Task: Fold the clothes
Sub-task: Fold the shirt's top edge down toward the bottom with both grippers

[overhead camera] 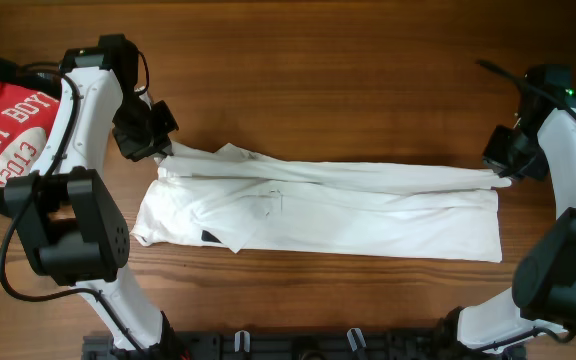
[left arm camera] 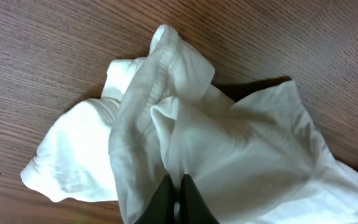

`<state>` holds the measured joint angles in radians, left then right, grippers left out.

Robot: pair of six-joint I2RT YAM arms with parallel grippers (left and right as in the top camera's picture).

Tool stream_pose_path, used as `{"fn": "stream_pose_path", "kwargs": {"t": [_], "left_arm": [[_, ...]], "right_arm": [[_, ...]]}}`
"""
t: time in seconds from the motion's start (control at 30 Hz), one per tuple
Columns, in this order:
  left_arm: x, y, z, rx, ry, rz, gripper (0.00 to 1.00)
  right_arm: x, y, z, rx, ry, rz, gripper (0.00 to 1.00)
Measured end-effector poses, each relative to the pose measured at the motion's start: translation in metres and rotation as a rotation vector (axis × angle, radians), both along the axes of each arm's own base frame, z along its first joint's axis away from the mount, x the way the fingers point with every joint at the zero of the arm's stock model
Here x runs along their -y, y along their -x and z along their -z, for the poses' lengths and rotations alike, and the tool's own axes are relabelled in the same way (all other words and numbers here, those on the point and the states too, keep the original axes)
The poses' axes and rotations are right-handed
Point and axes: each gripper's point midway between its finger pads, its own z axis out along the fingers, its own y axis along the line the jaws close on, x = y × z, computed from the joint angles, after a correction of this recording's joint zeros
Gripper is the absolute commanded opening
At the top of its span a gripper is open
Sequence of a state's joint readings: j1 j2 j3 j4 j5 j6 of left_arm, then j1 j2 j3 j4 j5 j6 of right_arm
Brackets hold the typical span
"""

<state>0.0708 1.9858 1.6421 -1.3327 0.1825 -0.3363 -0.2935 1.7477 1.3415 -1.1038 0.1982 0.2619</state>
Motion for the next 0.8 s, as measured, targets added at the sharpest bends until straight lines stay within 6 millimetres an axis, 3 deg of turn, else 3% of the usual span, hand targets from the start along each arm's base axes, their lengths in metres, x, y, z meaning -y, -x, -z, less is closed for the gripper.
{"fn": "stream_pose_path", "kwargs": {"t": [0.2,0.43,0.5,0.67,0.7,0.8], "left_arm": [[0.000,0.025,-0.004,-0.101,-0.001,0.014,0.04],[-0.002,0.047,-0.008,-0.193,-0.012,0.033,0.04],[-0.005,0.053,-0.002,-0.213,-0.032,0.038,0.04],[-0.007,0.071,0.038,-0.239,-0.044,0.046,0.11],[-0.007,0.078,0.043,-0.259,-0.043,0.047,0.21],[-0.007,0.089,0.049,-0.294,-0.049,0.053,0.23]], "right_arm": [[0.031,0.026,0.001,-0.042,0.024,0.140,0.04],[0.027,0.033,0.007,-0.064,0.004,0.145,0.04],[0.024,0.042,0.018,-0.092,-0.005,0.144,0.04],[0.017,0.052,0.031,-0.119,-0.026,0.144,0.05],[0.017,0.054,0.033,-0.125,-0.028,0.144,0.06],[0.015,0.058,0.037,-0.137,-0.033,0.144,0.14]]}}
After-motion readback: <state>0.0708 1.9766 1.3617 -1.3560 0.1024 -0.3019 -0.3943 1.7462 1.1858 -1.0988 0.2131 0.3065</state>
